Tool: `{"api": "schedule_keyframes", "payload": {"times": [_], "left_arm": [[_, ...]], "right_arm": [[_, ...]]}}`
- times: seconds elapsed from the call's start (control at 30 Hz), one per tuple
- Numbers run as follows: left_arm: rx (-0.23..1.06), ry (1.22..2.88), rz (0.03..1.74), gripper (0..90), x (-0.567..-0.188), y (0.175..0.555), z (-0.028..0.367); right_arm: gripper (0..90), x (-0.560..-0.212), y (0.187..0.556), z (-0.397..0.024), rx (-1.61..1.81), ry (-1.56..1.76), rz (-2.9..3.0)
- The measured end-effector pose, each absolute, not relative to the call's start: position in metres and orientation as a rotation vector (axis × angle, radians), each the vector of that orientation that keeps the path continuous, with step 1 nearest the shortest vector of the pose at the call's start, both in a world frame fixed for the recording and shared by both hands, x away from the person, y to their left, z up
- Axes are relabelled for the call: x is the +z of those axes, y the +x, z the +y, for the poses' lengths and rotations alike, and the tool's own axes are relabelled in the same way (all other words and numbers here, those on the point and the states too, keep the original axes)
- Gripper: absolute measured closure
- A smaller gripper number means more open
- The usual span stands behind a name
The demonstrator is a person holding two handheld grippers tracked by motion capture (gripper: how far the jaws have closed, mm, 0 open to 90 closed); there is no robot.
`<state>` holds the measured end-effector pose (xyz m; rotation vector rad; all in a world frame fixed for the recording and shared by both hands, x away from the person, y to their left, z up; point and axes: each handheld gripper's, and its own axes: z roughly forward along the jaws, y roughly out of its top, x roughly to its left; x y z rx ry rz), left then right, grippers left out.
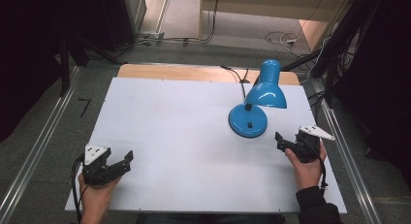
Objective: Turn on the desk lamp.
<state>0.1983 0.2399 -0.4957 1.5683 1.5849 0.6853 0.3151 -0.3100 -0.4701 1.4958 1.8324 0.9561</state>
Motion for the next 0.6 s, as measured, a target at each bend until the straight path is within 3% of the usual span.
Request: {"api": "schedule_keyframes", "payload": {"times": [0.6], "left_arm": [[0.685, 1.568, 1.583, 21.3, -0.495, 0.198, 0.24]], "right_arm": [[10.8, -0.467, 0.328, -0.288, 0.967, 1.453, 1.859]]}}
